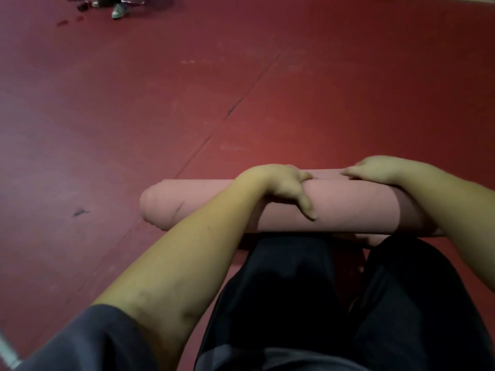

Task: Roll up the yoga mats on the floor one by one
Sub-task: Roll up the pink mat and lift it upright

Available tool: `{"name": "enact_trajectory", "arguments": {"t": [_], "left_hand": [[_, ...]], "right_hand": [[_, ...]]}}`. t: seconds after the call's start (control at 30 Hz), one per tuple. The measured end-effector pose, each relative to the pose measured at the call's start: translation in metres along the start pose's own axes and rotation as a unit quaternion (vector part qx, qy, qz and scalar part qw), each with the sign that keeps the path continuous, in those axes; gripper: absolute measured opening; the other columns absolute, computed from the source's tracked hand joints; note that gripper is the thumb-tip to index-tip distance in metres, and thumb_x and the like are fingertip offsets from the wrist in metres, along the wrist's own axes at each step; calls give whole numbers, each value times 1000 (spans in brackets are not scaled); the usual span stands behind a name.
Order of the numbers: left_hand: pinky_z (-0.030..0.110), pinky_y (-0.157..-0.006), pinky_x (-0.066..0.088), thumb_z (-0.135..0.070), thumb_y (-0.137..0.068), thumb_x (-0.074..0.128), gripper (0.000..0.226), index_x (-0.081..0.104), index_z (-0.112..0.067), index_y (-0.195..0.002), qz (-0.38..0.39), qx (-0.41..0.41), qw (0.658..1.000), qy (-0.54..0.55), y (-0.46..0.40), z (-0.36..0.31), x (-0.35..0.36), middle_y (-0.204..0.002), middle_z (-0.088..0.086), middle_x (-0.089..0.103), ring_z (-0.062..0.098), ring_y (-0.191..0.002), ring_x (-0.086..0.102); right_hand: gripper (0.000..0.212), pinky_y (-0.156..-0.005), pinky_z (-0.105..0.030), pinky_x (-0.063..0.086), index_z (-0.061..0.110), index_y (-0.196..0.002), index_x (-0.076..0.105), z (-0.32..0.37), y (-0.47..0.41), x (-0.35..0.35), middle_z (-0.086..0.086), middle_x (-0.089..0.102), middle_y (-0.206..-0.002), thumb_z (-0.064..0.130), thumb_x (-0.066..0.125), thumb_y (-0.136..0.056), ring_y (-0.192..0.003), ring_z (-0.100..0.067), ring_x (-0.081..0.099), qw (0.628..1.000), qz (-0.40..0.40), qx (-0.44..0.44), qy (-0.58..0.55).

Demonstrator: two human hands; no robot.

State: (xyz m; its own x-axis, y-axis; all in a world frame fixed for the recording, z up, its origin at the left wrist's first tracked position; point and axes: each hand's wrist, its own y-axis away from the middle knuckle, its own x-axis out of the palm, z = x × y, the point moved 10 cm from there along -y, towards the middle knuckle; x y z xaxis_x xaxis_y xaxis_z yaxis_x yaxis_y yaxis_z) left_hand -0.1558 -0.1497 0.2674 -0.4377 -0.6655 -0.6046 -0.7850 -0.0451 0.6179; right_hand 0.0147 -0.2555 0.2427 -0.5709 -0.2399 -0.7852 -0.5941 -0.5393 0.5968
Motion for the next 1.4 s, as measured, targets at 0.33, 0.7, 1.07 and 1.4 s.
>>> {"name": "enact_trajectory", "arguments": {"t": [0.33, 0.7, 1.07, 1.4], "left_hand": [[33, -74, 57, -23, -87, 71, 45, 48, -35, -123, 91, -55, 975, 195, -12, 5, -3, -106, 0, 65, 22, -90, 67], [38, -92, 44, -75, -79, 57, 71, 51, -36, -138, -190, 52, 962, -190, -17, -20, -32, -129, -6, 55, 19, -117, 49], [67, -106, 28, -80, -63, 68, 131, -7, -25, -155, -252, -52, 882, -394, 7, -13, 5, -162, 14, 13, 45, -140, 26], [48, -91, 46, -81, -62, 63, 115, 16, -28, -152, -249, 14, 888, -386, 23, -31, -24, -137, 5, 49, 33, -120, 50]], "right_hand": [[69, -102, -37, 41, 28, -136, 59, 2, 34, -4, -8, 56, -141, 71, 23, -95, -128, -31, 51, 992, -101, -49, 57], [68, -103, -40, 43, 29, -137, 57, -16, 26, 3, -13, 55, -140, 70, 24, -95, -126, -34, 51, 993, -115, -23, 3], [85, -100, -43, 44, 15, -132, 62, -14, 13, 1, -14, 58, -137, 76, 19, -91, -121, -34, 55, 994, -106, -21, 22], [79, -89, -37, 36, 4, -129, 60, -6, 28, -24, -17, 54, -139, 69, 27, -96, -120, -33, 53, 996, -78, -36, -7]]}}
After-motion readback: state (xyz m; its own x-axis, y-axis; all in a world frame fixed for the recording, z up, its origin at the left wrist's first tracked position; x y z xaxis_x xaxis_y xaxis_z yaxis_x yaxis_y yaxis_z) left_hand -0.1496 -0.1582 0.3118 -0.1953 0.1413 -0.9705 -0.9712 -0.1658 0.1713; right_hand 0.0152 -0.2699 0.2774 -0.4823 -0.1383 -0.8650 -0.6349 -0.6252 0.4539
